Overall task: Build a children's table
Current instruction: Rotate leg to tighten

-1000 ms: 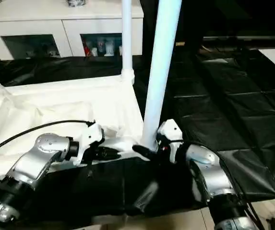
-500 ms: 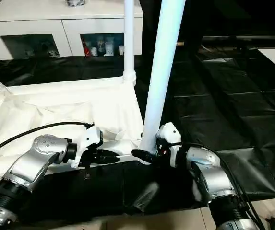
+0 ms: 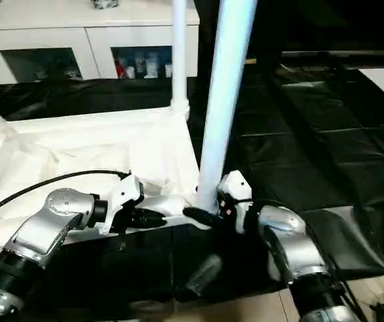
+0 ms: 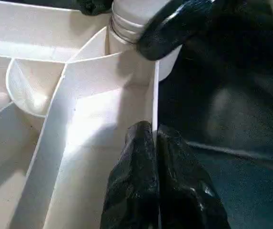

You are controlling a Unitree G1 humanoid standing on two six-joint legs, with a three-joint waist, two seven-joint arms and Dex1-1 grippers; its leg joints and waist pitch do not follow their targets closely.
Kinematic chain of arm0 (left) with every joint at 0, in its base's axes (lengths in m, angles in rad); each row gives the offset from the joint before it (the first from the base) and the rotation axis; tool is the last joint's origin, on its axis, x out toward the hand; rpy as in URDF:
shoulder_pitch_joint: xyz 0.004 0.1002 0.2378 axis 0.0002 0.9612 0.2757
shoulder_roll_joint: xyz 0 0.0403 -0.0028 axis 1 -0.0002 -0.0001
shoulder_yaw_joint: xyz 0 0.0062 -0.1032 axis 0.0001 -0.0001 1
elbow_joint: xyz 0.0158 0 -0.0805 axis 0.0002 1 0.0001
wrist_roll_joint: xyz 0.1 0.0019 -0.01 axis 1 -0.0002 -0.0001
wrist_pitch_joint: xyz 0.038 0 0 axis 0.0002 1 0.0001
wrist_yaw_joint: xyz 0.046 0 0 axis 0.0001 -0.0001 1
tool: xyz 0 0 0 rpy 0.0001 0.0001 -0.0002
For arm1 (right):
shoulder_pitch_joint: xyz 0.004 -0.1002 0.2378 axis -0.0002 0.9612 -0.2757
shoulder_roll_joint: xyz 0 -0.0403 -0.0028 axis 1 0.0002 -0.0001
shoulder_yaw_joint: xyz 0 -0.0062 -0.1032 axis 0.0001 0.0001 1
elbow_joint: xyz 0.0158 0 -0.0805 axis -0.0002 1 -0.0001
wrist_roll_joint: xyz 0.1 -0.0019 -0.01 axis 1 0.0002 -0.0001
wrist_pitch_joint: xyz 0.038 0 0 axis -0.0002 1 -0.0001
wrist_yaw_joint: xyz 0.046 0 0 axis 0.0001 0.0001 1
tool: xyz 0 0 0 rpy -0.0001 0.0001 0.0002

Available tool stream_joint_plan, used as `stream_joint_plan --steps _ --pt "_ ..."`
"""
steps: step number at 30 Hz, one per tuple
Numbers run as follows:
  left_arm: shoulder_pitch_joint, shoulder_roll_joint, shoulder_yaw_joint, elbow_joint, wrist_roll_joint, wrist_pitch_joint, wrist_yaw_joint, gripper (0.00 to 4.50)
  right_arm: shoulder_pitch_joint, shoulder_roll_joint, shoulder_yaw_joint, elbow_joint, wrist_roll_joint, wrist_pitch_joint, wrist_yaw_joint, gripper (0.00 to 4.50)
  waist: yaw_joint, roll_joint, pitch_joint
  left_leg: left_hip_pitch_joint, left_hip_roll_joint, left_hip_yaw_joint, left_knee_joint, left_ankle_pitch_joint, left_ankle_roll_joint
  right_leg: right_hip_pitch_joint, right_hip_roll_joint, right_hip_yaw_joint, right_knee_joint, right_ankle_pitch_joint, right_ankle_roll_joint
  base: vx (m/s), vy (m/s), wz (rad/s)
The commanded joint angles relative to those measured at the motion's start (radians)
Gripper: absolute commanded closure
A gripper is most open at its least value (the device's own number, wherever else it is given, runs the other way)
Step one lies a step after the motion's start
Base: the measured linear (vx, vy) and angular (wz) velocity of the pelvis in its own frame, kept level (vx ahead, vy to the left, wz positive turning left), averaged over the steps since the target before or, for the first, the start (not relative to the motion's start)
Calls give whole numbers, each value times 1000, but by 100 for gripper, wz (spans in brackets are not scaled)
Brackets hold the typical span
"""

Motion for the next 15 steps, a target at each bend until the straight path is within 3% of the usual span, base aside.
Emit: stream_joint_plan --steps 1,3,5,10,11,12,14,15 --pt "-20 -47 3 86 20 14 93 450 -39 40 -23 101 -74 45 -195 181 2 -10 -46 5 29 -6 -65 -157 72 46 -51 31 -71 -77 -274 -52 4 -1" --pt "-44 -75 9 133 43 22 165 450 -57 84 -39 130 -80 65 -285 181 -10 -12 -38 11 31 -7 -73 -243 23 40 -53 34 -86 -238 -238 -26 2 -1" --pt "-55 -88 10 153 54 26 198 450 -64 106 -46 139 -81 74 -329 181 -8 -11 -37 15 31 -9 -75 -270 7 36 -57 39 -92 -278 -217 0 0 0" --pt "-126 -195 39 266 83 66 403 450 -133 244 -107 224 -85 131 -633 181 -11 -10 -39 18 29 -11 -80 -284 -14 31 -56 42 -95 -283 -198 0 0 0" --pt "-160 -249 49 330 94 72 488 450 -174 305 -151 283 -68 145 -761 181 -8 -10 -41 18 28 -12 -80 -281 -14 33 -55 41 -94 -274 -193 0 0 0" --pt "-160 -249 49 330 94 72 488 450 -174 305 -151 283 -68 145 -761 181 -9 -10 -41 22 25 -10 -79 -282 -19 27 -55 43 -95 -275 -195 0 0 0" --pt "-188 -300 46 384 102 59 540 450 -206 359 -179 316 -46 151 -814 181 -3 -15 -43 25 25 -8 -76 -281 -11 27 -55 43 -96 -260 -192 0 0 0" --pt "-191 -308 41 385 101 52 534 450 -209 360 -160 314 -67 141 -804 181 1 -14 -42 22 26 -8 -77 -273 -2 29 -55 43 -97 -240 -189 0 0 0"
